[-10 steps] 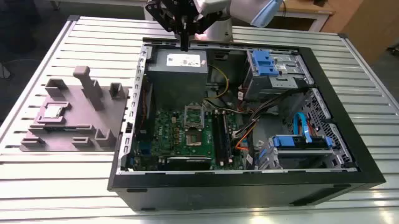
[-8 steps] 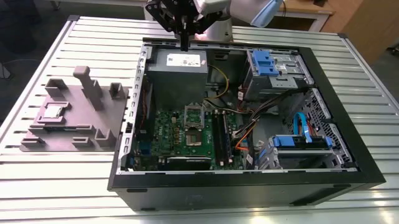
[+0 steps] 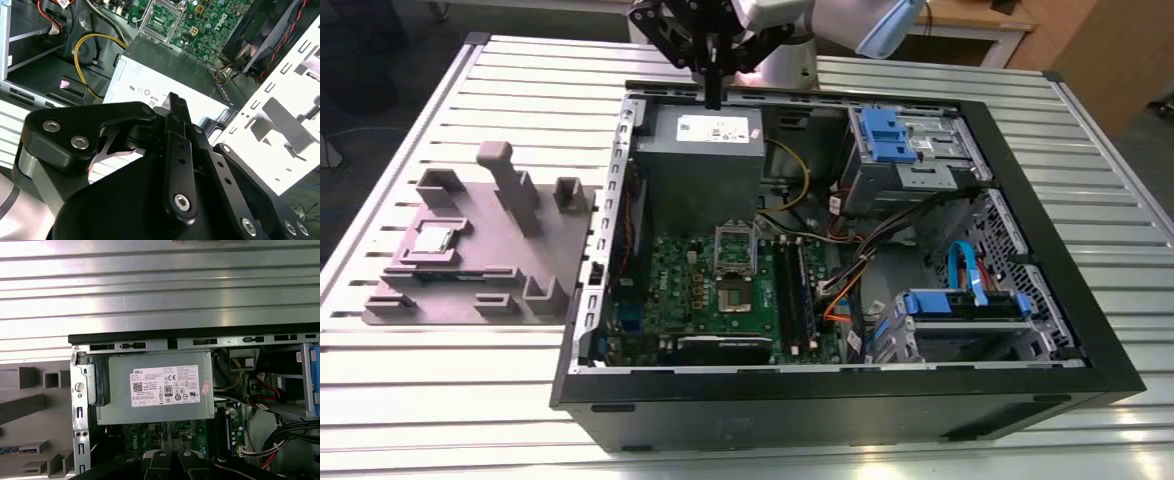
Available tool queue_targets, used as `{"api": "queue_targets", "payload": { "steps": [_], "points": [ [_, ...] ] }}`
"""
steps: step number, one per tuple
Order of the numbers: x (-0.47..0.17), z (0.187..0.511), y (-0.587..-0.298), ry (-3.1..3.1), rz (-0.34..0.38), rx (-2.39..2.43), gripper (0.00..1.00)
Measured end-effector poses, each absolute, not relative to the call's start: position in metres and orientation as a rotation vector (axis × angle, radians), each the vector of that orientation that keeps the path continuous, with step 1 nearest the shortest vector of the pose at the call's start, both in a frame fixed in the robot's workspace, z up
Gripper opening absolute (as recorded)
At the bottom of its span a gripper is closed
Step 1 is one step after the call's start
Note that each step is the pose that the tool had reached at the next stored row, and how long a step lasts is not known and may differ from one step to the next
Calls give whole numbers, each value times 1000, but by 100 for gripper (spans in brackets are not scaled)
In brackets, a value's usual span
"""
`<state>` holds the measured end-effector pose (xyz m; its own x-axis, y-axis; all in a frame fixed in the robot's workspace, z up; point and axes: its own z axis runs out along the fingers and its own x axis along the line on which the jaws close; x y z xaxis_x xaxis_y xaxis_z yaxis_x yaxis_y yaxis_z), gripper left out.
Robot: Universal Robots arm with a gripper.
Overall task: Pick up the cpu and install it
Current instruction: 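Reach for the cpu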
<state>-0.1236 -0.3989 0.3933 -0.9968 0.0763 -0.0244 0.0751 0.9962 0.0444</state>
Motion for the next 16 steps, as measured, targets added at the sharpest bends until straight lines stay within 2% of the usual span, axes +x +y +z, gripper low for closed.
{"api": "queue_targets", "payload": {
  "steps": [16],
  "points": [
    [-128,393,-399,3112,68,118,10]
  ]
}}
